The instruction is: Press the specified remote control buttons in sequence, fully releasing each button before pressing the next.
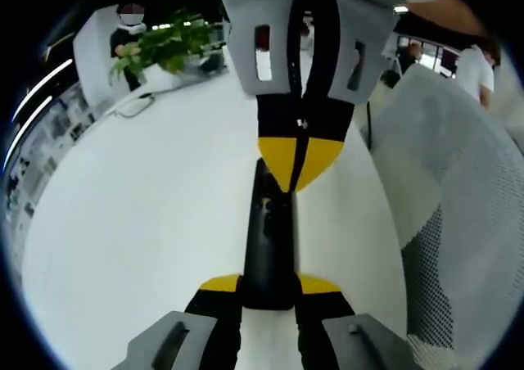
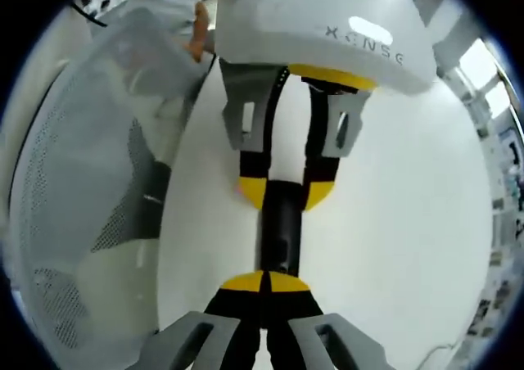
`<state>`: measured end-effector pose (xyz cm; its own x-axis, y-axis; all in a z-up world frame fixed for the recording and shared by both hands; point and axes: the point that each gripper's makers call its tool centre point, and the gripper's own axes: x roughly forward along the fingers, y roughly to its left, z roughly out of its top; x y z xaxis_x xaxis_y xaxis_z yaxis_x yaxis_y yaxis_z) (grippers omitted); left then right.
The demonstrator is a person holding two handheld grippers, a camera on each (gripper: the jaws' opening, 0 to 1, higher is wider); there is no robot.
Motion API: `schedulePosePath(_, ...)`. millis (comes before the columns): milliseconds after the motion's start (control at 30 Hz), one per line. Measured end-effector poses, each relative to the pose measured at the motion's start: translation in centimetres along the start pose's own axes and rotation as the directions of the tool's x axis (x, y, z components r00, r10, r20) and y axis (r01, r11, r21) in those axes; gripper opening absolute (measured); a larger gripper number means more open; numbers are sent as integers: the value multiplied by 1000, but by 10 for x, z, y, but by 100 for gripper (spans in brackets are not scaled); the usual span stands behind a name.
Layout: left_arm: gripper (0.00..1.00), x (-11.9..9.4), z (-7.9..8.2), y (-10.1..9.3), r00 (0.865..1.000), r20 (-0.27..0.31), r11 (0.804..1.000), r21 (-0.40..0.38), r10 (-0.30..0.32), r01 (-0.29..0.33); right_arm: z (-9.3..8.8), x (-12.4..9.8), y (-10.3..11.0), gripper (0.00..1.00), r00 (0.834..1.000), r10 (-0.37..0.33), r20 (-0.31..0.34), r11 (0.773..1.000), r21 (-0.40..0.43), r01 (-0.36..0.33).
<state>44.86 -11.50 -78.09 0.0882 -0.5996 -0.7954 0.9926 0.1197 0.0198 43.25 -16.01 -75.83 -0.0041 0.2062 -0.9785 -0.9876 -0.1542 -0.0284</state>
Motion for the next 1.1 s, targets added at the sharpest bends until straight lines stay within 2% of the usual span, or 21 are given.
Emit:
schedulePosePath(167,23,0,0,0,1000,-1,1000,-3,-2,2,-1,8,1,0,1000,-3,11,1000,23,3)
schedulePosePath(467,23,1,0,0,1000,-1,1000,-3,1,-1,-7,17,-2,0,1000,-24,-6,999,26,24)
schedulePosePath(1100,24,1,-1,-3,1000,1,1000,-5,0,0,-3,18,3,0,1000,-26,-9,998,52,27)
